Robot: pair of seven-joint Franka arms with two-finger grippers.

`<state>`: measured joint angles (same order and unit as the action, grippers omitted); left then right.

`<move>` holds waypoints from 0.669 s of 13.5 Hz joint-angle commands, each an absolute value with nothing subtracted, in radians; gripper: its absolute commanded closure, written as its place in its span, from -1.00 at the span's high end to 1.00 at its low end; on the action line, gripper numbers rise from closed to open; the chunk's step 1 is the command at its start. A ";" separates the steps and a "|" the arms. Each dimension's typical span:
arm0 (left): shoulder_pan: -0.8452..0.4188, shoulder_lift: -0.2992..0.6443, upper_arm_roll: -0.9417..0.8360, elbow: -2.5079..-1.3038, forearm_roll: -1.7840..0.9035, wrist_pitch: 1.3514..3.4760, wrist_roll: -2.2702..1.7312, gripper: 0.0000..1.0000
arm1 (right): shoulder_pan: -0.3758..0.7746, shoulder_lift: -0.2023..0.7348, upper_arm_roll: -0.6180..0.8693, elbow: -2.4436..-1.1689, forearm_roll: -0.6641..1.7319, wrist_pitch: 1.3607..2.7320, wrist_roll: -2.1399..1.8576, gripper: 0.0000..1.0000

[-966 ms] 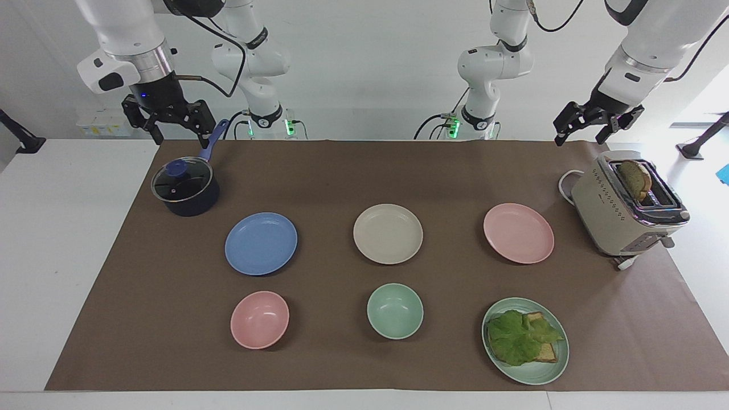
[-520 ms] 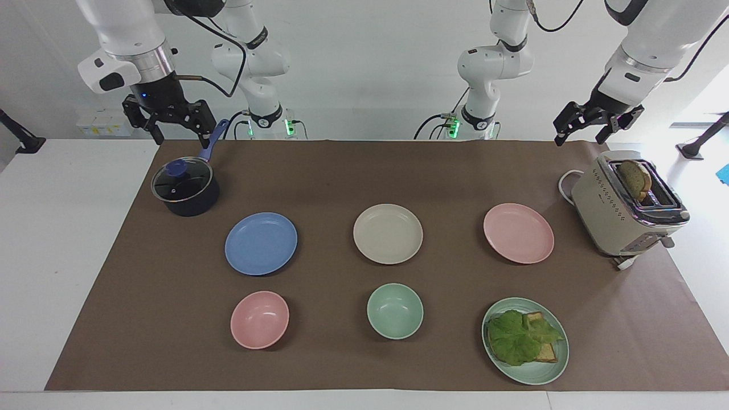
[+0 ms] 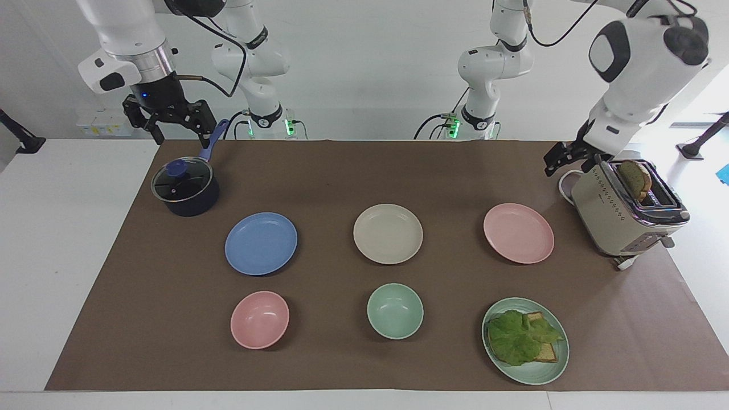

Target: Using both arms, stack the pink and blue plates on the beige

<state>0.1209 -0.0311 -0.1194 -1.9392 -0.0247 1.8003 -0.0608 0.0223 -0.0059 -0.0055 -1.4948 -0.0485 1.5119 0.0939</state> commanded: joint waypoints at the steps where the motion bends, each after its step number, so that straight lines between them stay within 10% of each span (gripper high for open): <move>1: 0.156 -0.025 -0.120 -2.136 -0.038 1.988 -0.040 1.00 | 0.018 -0.015 -0.006 -1.506 -0.020 1.516 0.097 1.00; 9: 0.233 0.117 -0.120 -2.218 -0.040 2.187 -0.092 1.00 | 0.018 -0.015 -0.006 -1.506 -0.020 1.516 0.097 1.00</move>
<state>0.2149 0.1171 -0.1123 -2.2023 -0.0257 2.1565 -0.0641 0.0223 -0.0059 -0.0055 -1.4948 -0.0485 1.5119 0.0939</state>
